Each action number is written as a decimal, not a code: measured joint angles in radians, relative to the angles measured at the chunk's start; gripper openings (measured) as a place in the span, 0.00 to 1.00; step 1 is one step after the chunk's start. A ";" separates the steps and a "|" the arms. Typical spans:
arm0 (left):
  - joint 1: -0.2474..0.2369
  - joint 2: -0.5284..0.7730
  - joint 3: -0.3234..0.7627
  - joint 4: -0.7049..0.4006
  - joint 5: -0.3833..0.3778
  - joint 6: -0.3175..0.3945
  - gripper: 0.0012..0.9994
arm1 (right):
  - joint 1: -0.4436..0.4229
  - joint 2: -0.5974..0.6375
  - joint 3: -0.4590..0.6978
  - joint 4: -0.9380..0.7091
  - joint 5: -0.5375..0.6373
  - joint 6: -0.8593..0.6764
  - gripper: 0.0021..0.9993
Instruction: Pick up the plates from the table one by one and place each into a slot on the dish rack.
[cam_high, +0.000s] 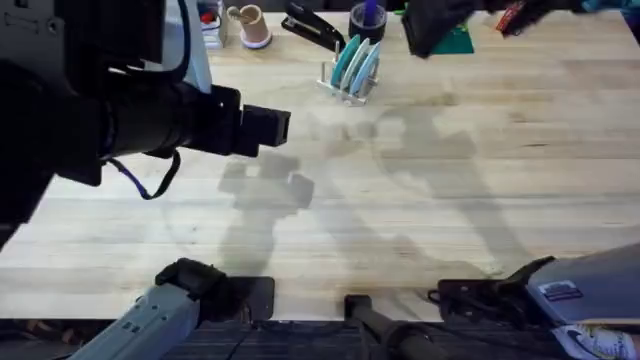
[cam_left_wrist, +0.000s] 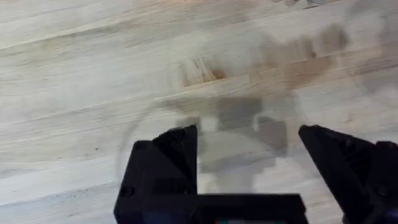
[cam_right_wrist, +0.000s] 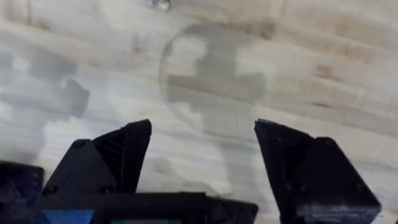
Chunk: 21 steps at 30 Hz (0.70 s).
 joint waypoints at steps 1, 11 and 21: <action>0.000 0.000 0.000 0.000 0.000 0.000 1.00 | 0.000 -0.020 -0.028 0.000 0.000 0.000 0.99; 0.000 0.000 0.000 0.000 0.000 0.000 1.00 | 0.000 -0.306 -0.434 0.103 0.000 0.045 0.99; 0.000 0.000 0.000 0.000 0.000 0.000 1.00 | 0.000 -0.451 -0.655 0.182 0.000 0.089 0.99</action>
